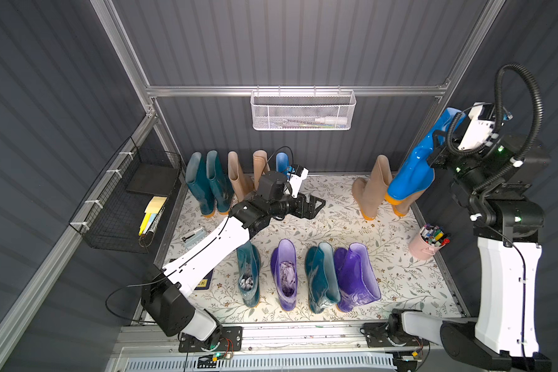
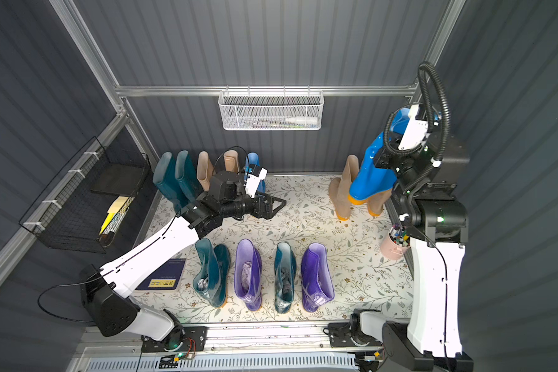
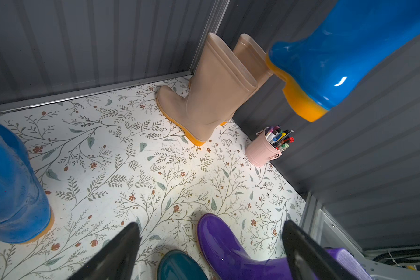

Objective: Match and arrange rain boots in pairs
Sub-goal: Pair a pair of rain boots at the center of the board.

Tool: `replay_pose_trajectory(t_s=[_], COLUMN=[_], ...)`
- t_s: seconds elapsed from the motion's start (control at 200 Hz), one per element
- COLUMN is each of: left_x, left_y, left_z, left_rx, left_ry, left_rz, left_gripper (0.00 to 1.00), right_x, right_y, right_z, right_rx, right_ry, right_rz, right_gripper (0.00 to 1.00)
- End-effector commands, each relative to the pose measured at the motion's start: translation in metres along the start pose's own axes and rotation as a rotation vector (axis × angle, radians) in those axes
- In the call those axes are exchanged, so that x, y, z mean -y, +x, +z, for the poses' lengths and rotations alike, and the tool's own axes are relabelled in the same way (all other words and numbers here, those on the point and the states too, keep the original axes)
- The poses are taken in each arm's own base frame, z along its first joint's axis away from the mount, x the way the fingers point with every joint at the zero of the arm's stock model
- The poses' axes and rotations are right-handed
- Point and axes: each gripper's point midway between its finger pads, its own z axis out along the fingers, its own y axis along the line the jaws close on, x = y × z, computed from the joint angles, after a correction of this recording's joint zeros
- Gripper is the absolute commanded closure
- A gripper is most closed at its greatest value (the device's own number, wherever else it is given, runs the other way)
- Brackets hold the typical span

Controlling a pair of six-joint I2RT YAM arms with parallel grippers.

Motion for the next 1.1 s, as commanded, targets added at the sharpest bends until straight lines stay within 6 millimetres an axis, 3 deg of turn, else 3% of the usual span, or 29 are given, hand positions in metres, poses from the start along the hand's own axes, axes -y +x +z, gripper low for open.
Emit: replay_pose_trajectory(t_s=[0.0,0.25,0.485,0.755,1.096], left_x=[0.009,0.005,-0.026,-0.034,-0.056], left_y=[-0.010,-0.015,-0.021,-0.026,-0.028], left_z=[-0.007,-0.021,-0.044,-0.055,-0.074], left_rx=[0.032,0.047,0.049,0.050,0.027], left_ry=[0.011,-0.050,-0.276,-0.348,-0.455], left_rz=[0.024,0.028,0.017,0.031,0.038], left_gripper=[0.06,0.06,0.06,0.06,0.06], right_x=[-0.027,-0.082,-0.119,-0.144,-0.166], right_y=[-0.031,-0.029,-0.010,0.047,0.155], right_z=[0.001,0.022,0.047,0.098,0.157], right_rx=[0.087,0.051,0.006,-0.127,-0.337], right_ry=[-0.075,-0.204,-0.294,-0.346,-0.402], right_rz=[-0.064,-0.116,-0.115,-0.091,-0.039], right_gripper=[1.00,1.00,1.00,1.00,1.00])
